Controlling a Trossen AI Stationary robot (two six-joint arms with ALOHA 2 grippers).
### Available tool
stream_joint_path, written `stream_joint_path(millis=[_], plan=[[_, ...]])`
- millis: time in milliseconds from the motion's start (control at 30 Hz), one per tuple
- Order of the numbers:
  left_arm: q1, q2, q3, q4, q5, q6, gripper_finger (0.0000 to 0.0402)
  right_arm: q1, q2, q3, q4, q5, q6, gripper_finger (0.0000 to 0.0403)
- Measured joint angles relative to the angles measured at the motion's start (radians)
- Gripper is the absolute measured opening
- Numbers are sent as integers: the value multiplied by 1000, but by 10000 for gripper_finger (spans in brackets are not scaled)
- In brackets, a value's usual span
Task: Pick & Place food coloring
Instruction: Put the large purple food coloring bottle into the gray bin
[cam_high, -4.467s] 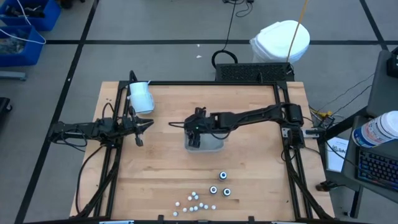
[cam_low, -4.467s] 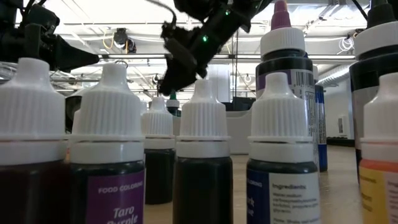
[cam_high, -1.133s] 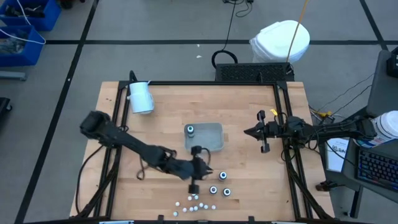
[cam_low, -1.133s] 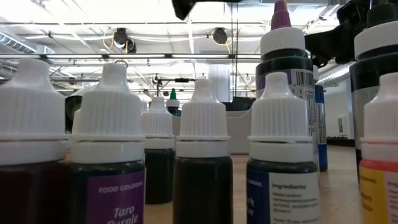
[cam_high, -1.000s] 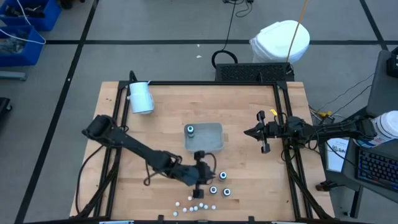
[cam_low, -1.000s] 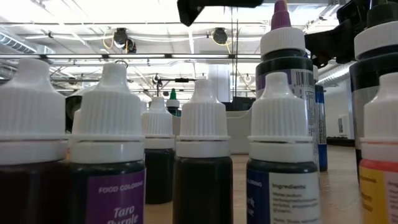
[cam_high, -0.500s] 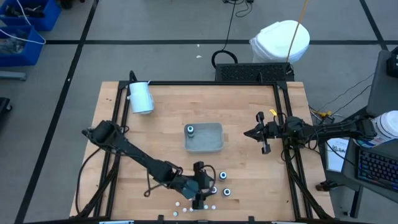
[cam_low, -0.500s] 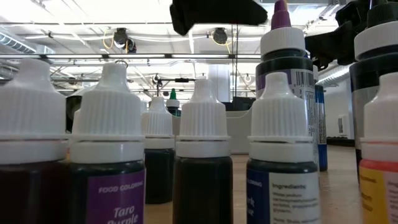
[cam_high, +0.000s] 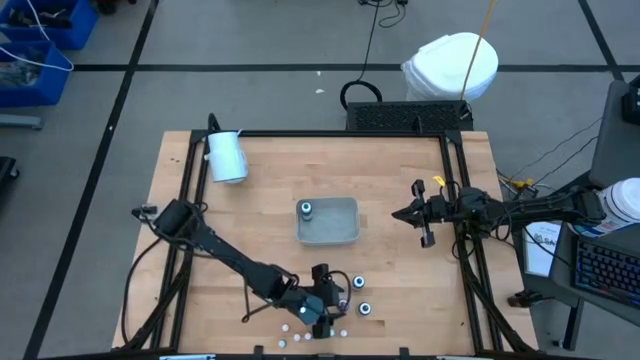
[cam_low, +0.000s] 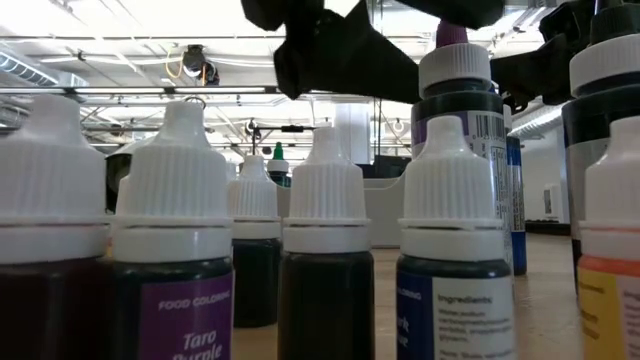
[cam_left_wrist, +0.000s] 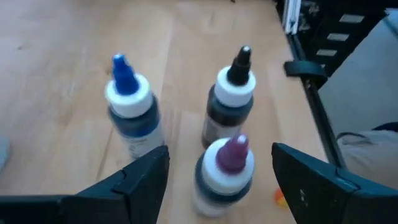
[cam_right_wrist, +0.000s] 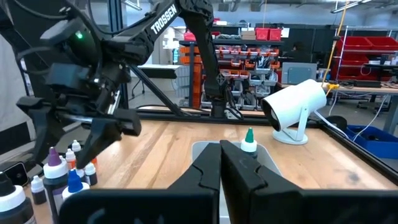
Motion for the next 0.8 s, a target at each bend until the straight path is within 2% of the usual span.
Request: stream_joint_path(millis=[800], plan=[[0, 20, 0, 10, 17, 32, 285, 0, 1, 0, 1, 2, -3, 1]])
